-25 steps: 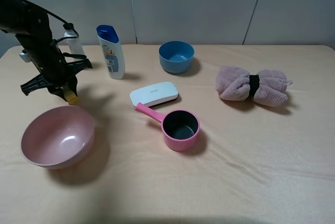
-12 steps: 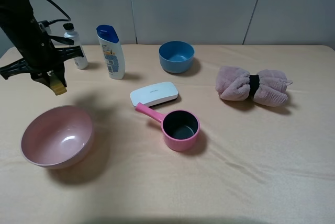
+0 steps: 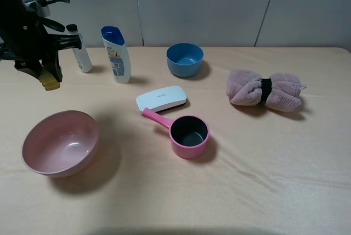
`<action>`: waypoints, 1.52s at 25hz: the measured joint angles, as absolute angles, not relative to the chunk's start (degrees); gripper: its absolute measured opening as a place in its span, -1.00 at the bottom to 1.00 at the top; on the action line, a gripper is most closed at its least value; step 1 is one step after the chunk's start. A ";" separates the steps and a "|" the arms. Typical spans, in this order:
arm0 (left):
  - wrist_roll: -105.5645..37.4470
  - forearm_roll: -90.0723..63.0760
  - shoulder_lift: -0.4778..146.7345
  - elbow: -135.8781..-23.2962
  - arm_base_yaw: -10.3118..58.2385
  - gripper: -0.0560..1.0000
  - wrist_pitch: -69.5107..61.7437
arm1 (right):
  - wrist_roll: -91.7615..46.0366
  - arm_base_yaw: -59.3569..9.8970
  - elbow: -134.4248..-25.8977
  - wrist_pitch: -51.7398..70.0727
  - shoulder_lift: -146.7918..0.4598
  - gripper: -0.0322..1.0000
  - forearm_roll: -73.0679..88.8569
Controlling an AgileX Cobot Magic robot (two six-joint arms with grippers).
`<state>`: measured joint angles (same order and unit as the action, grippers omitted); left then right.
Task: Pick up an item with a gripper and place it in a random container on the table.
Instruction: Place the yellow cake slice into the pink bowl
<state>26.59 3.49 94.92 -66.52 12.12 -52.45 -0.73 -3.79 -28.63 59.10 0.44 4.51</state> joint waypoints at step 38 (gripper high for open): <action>24.42 6.49 85.06 -45.00 29.10 -0.47 -46.41 | -0.73 -3.79 -28.63 59.10 0.44 0.41 4.51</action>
<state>24.42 6.49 85.06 -45.00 29.10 -46.41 -0.73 -3.79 -28.63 59.10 0.44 4.51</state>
